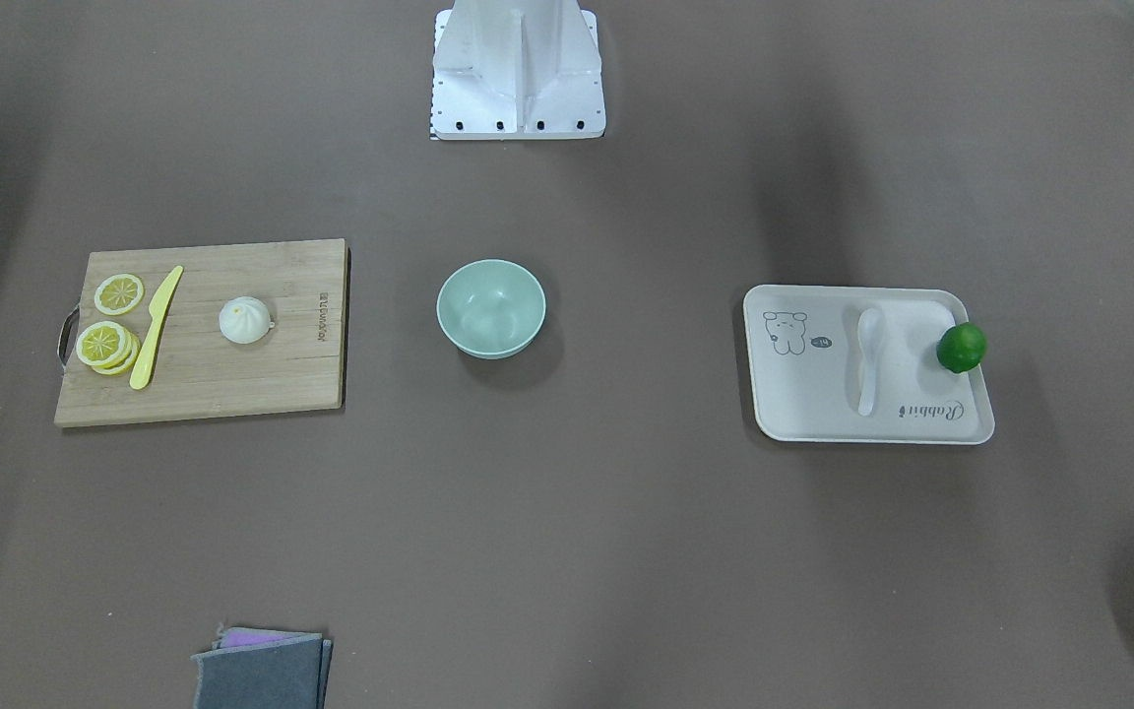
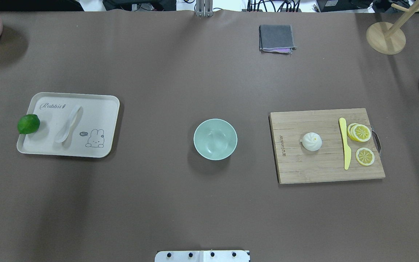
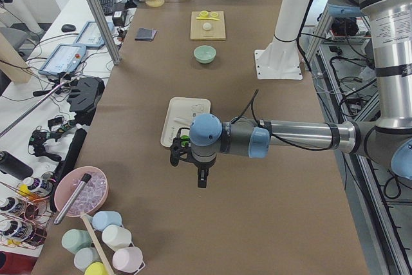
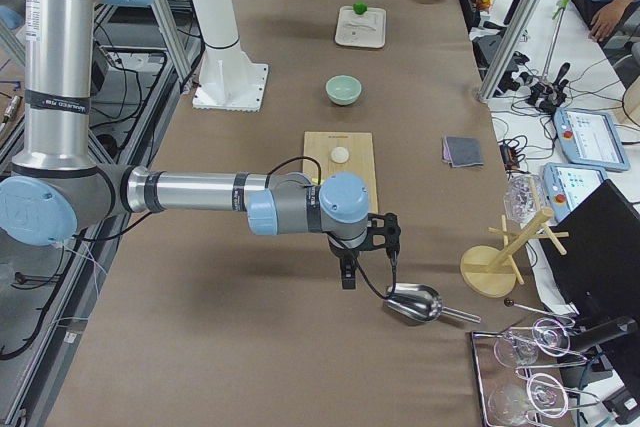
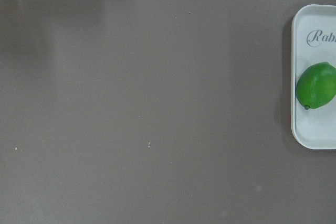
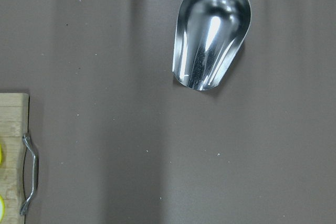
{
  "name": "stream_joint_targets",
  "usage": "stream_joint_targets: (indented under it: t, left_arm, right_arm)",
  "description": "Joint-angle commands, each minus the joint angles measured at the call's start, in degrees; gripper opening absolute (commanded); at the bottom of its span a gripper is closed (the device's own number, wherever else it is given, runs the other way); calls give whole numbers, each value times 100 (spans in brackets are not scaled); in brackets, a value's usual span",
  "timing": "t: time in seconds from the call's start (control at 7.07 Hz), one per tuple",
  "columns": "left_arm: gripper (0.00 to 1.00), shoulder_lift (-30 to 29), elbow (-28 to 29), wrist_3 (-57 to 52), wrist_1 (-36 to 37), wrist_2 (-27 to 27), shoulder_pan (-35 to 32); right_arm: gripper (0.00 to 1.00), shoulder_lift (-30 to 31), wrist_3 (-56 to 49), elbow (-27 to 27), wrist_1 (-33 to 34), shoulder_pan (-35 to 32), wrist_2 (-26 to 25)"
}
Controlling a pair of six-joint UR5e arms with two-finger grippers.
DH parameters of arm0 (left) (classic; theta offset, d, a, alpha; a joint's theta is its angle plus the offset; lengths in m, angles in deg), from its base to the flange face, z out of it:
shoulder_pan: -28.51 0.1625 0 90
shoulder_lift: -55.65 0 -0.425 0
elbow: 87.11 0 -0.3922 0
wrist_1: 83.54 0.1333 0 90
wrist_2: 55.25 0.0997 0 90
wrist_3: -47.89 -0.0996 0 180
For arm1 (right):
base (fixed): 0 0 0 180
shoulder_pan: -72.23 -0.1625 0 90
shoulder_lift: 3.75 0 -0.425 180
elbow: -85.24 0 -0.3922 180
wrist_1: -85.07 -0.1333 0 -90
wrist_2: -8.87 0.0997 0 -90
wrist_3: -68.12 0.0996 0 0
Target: Put spoon and bun in bowl
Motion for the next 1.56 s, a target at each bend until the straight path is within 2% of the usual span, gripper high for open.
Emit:
stream_joint_targets:
  t: [0.0,0.28,0.42,0.57,0.85,0.99,1.27,1.42]
  left_arm:
    - [98,38,-223,0,-18,-23,-61]
    - [98,38,-339,35,-139,-32,-26]
    - [98,-14,-365,374,-254,-40,0]
    - [97,-58,-365,630,-690,-75,200]
    - [95,-451,-313,1754,-1429,-15,1085]
    - [97,-680,-304,1949,-1441,134,1473]
    - [98,-1146,-191,2495,-1608,1106,2211]
    - [97,-1610,150,2809,-1600,1302,2572]
  right_arm:
    - [100,210,47,-44,-600,5,68]
    - [100,220,65,27,-663,5,461]
    - [100,228,74,27,-986,14,568]
    - [100,263,274,36,-1215,22,647]
    - [100,264,722,246,-1252,459,1060]
    - [100,237,1325,455,-1313,749,992]
    - [100,185,2443,947,-1323,1487,519]
    - [99,115,2717,1045,-1323,1760,429]
